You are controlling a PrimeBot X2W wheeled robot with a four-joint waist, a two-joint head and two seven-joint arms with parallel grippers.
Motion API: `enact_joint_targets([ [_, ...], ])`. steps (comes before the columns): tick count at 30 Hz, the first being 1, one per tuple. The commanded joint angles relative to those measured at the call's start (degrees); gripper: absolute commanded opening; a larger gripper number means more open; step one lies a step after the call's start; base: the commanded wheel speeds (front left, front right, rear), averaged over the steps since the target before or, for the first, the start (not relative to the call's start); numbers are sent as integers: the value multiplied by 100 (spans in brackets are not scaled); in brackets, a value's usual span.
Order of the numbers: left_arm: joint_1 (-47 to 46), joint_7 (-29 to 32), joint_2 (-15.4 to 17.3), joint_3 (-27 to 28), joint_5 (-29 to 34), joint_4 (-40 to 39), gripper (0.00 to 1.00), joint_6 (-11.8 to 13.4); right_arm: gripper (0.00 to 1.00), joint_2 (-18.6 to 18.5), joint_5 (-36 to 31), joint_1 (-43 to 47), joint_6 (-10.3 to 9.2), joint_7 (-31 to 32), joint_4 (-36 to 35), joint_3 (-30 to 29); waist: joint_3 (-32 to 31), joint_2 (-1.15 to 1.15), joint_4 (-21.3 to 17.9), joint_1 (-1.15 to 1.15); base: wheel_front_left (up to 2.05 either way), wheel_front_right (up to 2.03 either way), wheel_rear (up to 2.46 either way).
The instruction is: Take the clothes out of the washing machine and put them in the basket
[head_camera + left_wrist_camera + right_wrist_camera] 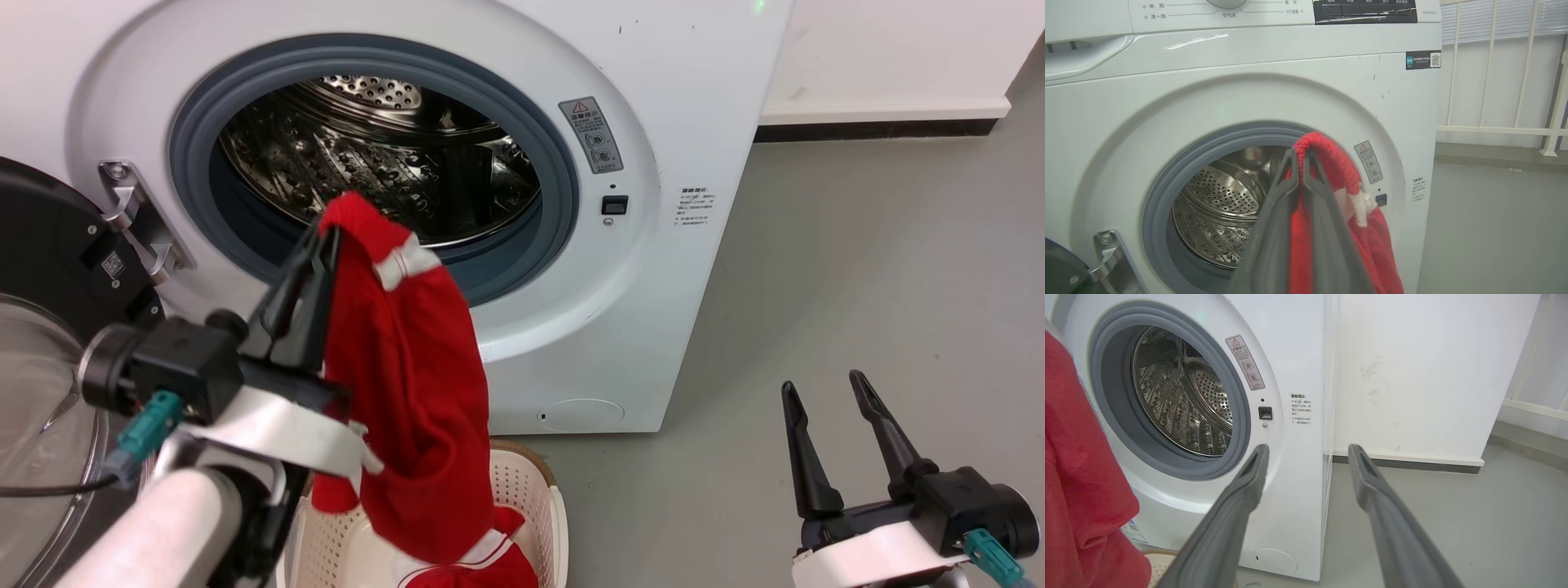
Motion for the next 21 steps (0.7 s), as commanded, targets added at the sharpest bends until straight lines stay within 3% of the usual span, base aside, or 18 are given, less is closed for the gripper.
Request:
enact_joint_targets([
  [1, 133, 18, 3, -39, -23, -22, 0, 16, 100, 3, -14, 40, -4, -14, 0, 2, 15, 0, 4, 0, 0, 0, 0],
  [12, 743, -72, -213, -480, -184, 722, 0, -125, 100, 3, -61, -217, -4, -14, -75, -32, 496, 0, -54, 0, 0, 0, 0],
  [17, 660, -169, -491, -662, -295, 1512, 0, -357, 100, 3, -91, -462, -4, -14, -153, -56, 997, 0, -126, 0, 0, 0, 0],
  [21, 413, -236, -755, -772, -429, 2334, 0, -710, 100, 3, -90, -744, -4, -14, -231, -153, 1512, 0, -216, 0, 0, 0, 0],
])
